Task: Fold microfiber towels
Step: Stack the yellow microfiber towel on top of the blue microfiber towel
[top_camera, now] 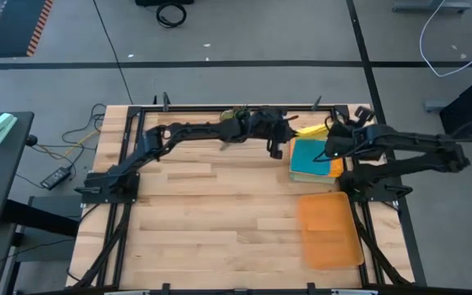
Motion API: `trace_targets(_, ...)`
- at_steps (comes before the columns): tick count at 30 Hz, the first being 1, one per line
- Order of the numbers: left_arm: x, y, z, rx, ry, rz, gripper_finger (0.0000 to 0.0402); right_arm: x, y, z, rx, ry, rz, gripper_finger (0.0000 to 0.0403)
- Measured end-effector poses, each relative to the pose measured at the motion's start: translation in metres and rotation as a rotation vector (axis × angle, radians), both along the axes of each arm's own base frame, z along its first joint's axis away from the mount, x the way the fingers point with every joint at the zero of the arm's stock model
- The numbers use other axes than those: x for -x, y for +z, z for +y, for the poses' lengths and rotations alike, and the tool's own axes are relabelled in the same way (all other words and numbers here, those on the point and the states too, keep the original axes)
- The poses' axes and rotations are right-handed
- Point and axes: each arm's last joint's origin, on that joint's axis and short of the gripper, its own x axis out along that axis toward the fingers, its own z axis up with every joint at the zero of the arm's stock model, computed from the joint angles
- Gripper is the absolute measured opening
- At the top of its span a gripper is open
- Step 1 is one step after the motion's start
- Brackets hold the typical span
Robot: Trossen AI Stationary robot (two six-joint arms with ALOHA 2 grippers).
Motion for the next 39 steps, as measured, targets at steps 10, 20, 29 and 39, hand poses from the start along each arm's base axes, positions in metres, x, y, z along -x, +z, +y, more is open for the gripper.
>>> trace_targets(10, -0.01, -0.045, -0.02, 0.055, -0.075, 0.146, 0.0011, -0.004, -0.028, 0.007, -0.415, 0.244, 0.088, 0.0007)
trace_targets(20, -0.01, -0.057, -0.022, 0.093, -0.064, 0.189, 0.0011, -0.007, -0.031, 0.009, -0.569, 0.313, 0.093, 0.0099)
trace_targets(29, -0.014, -0.065, -0.032, 0.105, -0.079, 0.189, 0.0011, -0.007, 0.01, 0.002, -0.617, 0.092, 0.012, 0.0211)
trace_targets(39, -0.017, -0.064, -0.045, 0.146, -0.078, 0.179, 0.0109, -0.022, 0.041, -0.015, -0.674, -0.26, -0.566, 0.0228)
